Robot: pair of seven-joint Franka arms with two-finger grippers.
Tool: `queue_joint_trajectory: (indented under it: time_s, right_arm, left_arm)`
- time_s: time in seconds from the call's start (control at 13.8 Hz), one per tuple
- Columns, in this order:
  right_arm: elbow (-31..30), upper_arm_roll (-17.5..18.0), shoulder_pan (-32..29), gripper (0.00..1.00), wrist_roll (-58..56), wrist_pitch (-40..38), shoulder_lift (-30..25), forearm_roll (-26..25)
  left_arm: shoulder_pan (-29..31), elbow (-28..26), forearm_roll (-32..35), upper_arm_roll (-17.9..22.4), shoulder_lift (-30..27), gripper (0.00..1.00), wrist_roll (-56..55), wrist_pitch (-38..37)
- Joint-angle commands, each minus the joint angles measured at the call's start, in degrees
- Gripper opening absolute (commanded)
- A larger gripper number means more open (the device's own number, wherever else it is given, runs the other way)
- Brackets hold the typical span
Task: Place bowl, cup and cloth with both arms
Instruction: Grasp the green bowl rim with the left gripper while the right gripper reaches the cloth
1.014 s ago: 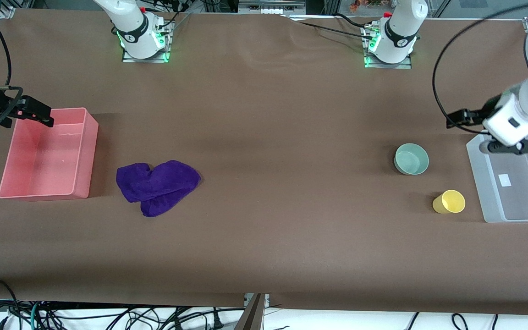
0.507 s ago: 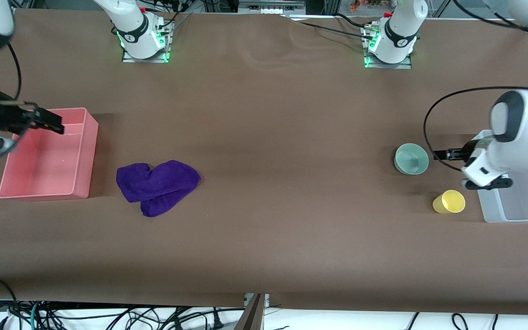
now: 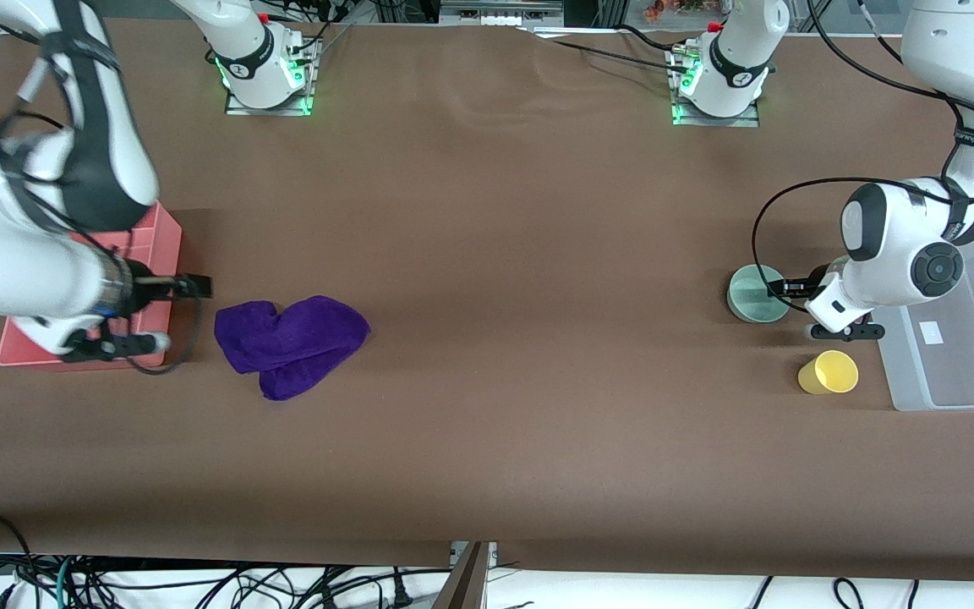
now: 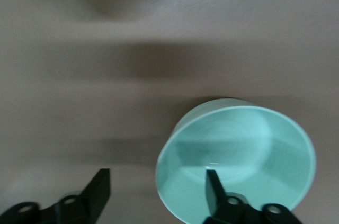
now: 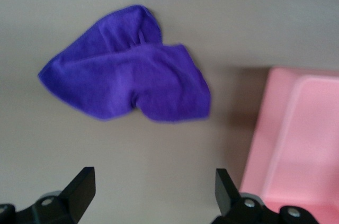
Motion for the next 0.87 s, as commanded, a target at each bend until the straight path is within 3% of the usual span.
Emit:
queue_joint_trajectory:
  time_s: [0.0,0.14,0.43,0.58,0.65,0.72,0.8]
  right_arm:
    - [-15.01,0.05,1.62,1.00,0.32,16.44,-2.17,0.55]
    - [-21.19,-0.03,1.72,1.00,0.32,27.01,-0.77,0.64]
    - [-23.48,0.05,2.16,1.00,0.32,34.42,4.68,0.55]
    - [-26.21,0.05,2.16,1.00,0.06,40.21,5.74,0.38]
    - [-26.39,0.05,2.16,0.77,-0.20,41.72,6.53,0.38]
    - [-26.39,-0.03,2.16,0.35,-0.38,41.74,6.53,0.38]
    - [-26.22,0.05,2.16,0.01,-0.29,41.47,6.53,0.38]
  left_arm:
    - [1.94,0.24,-8.79,-0.52,2.17,0.07,2.77,0.49]
    - [2.39,0.24,-13.94,-0.52,3.14,0.00,3.12,0.14]
    - [2.39,1.12,-13.94,-0.44,2.53,0.00,7.41,-0.47]
    - [2.39,3.74,-13.94,-0.44,0.61,0.00,7.87,-6.41]
    - [2.39,7.58,-13.86,-0.18,-0.97,0.00,7.79,-13.67]
    - [2.39,12.06,-13.77,0.00,-1.68,0.00,7.70,-21.67]
    - [2.65,16.98,-13.33,0.26,-1.60,0.00,7.87,-28.62]
